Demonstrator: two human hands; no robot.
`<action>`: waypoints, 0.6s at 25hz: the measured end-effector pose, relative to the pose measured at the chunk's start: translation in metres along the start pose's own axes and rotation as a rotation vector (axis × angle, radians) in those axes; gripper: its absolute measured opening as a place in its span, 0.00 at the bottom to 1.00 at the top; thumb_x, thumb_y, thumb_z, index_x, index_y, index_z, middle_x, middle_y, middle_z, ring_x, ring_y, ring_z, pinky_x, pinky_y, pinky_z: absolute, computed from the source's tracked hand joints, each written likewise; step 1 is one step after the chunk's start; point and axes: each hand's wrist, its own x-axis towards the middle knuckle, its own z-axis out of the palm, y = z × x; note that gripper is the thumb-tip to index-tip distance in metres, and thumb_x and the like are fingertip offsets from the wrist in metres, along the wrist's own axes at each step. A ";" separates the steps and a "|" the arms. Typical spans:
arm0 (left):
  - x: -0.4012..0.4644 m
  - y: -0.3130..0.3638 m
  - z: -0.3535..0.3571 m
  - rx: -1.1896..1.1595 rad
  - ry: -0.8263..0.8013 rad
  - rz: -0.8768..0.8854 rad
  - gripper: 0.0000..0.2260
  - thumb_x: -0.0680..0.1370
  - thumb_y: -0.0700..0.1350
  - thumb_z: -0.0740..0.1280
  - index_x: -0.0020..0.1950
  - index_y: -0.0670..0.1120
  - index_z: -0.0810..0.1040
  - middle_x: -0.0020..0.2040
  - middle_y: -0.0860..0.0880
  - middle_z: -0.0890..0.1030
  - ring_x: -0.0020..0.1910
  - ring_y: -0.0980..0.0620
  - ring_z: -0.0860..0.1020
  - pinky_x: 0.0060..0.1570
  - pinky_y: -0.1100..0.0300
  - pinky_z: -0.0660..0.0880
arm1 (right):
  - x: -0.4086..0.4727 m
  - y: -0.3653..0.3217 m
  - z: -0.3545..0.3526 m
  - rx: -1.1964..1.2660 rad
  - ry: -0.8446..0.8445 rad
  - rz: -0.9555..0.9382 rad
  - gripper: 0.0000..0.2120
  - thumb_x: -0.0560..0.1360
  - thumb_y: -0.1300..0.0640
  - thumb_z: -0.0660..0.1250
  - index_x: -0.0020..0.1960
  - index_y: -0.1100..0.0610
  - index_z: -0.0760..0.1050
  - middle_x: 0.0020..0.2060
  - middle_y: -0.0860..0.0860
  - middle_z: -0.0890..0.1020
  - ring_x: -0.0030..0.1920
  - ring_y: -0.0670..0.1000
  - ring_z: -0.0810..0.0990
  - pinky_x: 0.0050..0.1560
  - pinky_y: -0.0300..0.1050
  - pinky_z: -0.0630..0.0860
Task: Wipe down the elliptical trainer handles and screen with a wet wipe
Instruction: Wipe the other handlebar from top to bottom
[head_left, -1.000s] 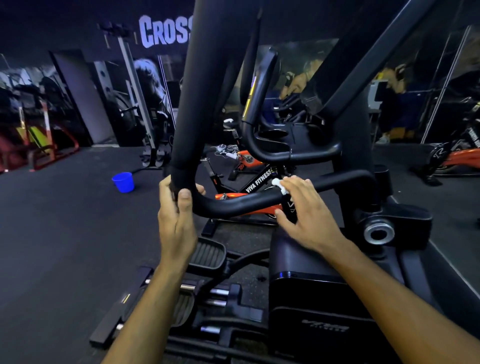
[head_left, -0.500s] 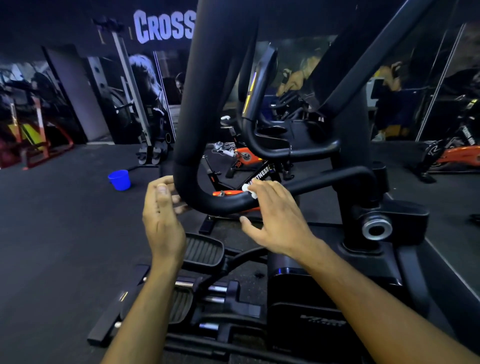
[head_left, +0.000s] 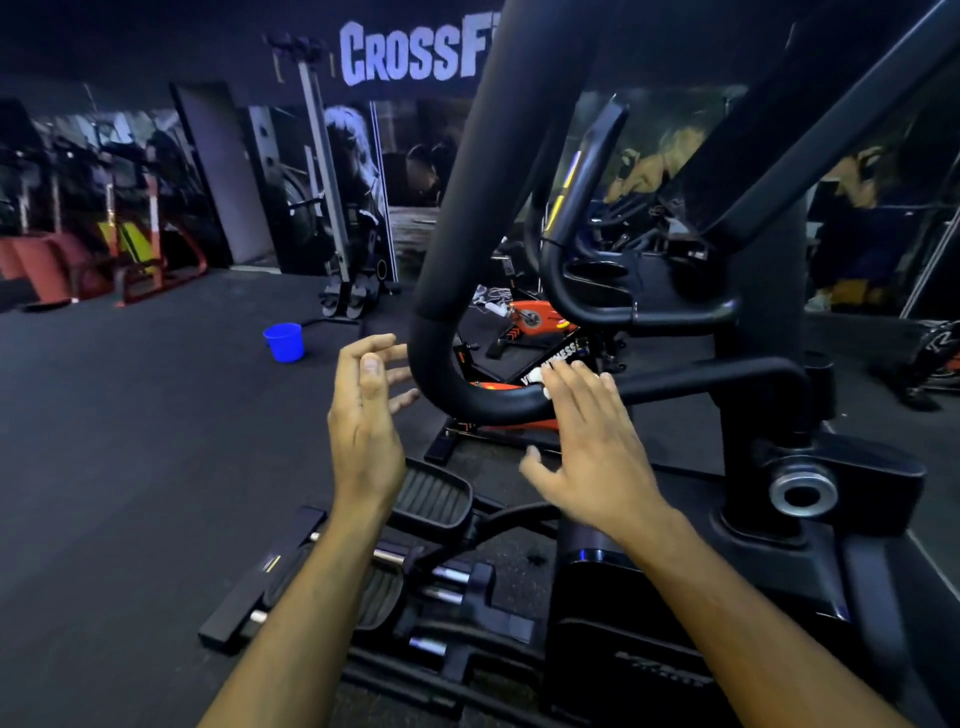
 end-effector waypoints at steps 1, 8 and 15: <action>0.000 0.000 0.000 0.002 0.006 -0.005 0.20 0.86 0.54 0.53 0.66 0.43 0.75 0.55 0.59 0.84 0.55 0.58 0.82 0.51 0.60 0.80 | 0.005 -0.010 0.000 0.029 -0.004 0.036 0.39 0.71 0.43 0.61 0.77 0.61 0.63 0.75 0.55 0.67 0.78 0.57 0.62 0.80 0.59 0.53; 0.002 0.008 0.001 -0.016 -0.004 0.030 0.20 0.85 0.56 0.53 0.69 0.47 0.73 0.60 0.54 0.82 0.60 0.56 0.82 0.57 0.59 0.79 | -0.005 -0.067 0.003 0.264 -0.057 -0.026 0.44 0.72 0.50 0.66 0.83 0.58 0.50 0.82 0.52 0.55 0.82 0.50 0.49 0.81 0.50 0.49; -0.003 0.007 0.008 -0.089 0.001 -0.019 0.20 0.85 0.58 0.52 0.72 0.52 0.70 0.65 0.49 0.79 0.60 0.59 0.81 0.57 0.63 0.78 | 0.027 -0.125 -0.033 1.072 -0.114 0.287 0.45 0.66 0.43 0.64 0.81 0.42 0.54 0.77 0.40 0.65 0.71 0.32 0.65 0.71 0.34 0.62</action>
